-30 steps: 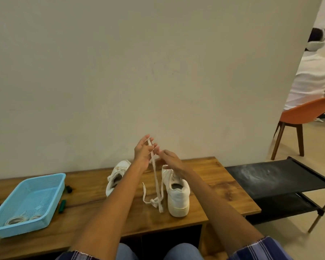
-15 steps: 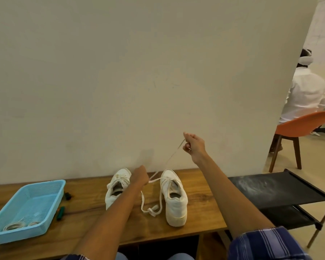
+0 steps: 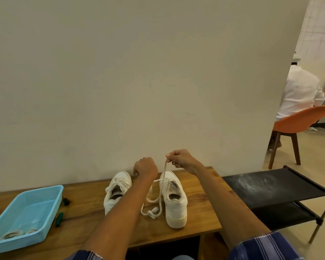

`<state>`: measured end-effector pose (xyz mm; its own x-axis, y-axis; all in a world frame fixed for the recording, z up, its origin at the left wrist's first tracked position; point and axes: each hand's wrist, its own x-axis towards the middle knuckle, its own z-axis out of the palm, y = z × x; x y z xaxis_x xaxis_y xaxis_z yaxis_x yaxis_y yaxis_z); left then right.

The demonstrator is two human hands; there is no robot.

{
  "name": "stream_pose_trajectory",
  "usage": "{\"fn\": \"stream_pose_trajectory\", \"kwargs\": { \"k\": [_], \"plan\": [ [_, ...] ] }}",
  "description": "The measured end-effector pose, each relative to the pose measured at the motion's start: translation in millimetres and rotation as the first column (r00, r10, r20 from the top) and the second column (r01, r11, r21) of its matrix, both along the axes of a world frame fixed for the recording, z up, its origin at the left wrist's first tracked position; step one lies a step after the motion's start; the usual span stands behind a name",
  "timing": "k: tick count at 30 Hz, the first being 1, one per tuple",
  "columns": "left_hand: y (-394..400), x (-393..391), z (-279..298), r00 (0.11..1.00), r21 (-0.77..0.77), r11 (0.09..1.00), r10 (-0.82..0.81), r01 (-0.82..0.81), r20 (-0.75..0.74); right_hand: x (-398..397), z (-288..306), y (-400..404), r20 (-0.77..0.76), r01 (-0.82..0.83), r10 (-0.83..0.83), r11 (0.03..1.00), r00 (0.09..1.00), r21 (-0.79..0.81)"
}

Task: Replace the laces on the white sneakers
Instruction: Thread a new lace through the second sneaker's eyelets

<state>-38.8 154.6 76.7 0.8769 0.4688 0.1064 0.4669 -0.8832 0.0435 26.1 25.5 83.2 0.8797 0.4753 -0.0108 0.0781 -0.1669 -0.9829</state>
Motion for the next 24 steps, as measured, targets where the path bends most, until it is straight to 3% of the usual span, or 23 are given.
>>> {"fn": "stream_pose_trajectory", "kwargs": {
  "k": [2, 4, 5, 7, 9, 12, 18, 24],
  "plan": [
    [10, 4, -6, 0.993, 0.079, 0.993, -0.088, 0.083, 0.072, 2, 5, -5, 0.022, -0.074, 0.075, 0.997, 0.997, -0.03],
    [13, 14, -7, 0.929, -0.147, 0.945, -0.243, 0.291, 0.28, 2, 7, -6, 0.031, -0.179, 0.182, 0.98, 0.983, -0.09],
    [10, 16, -6, 0.885, -0.33, 0.856, -0.264, 0.398, 0.382, 2, 8, -4, 0.041, -0.208, 0.213, 0.972, 0.976, -0.111],
    [-1, 19, -2, 0.855, -0.658, 0.58, -0.146, 0.481, 0.497, 2, 9, 0, 0.083, -0.188, 0.2, 0.973, 0.976, -0.133],
    [-6, 21, -3, 0.881, -0.801, 0.404, -0.027, 0.442, 0.473, 5, 9, 4, 0.149, -0.097, 0.121, 0.982, 0.981, -0.16],
    [0, 23, -12, 0.917, -0.791, 0.475, -0.102, 0.386, 0.386, 11, 4, 2, 0.23, 0.003, 0.057, 0.968, 0.971, -0.252],
    [18, 22, -21, 0.928, -0.828, 0.419, -0.159, 0.372, 0.336, 19, -16, -6, 0.204, 0.009, 0.045, 0.967, 0.978, -0.256],
    [19, 27, -41, 0.922, -0.802, 0.485, -0.026, 0.349, 0.385, 19, -25, 3, 0.184, 0.008, 0.045, 0.96, 0.982, -0.28]
  ]
}}
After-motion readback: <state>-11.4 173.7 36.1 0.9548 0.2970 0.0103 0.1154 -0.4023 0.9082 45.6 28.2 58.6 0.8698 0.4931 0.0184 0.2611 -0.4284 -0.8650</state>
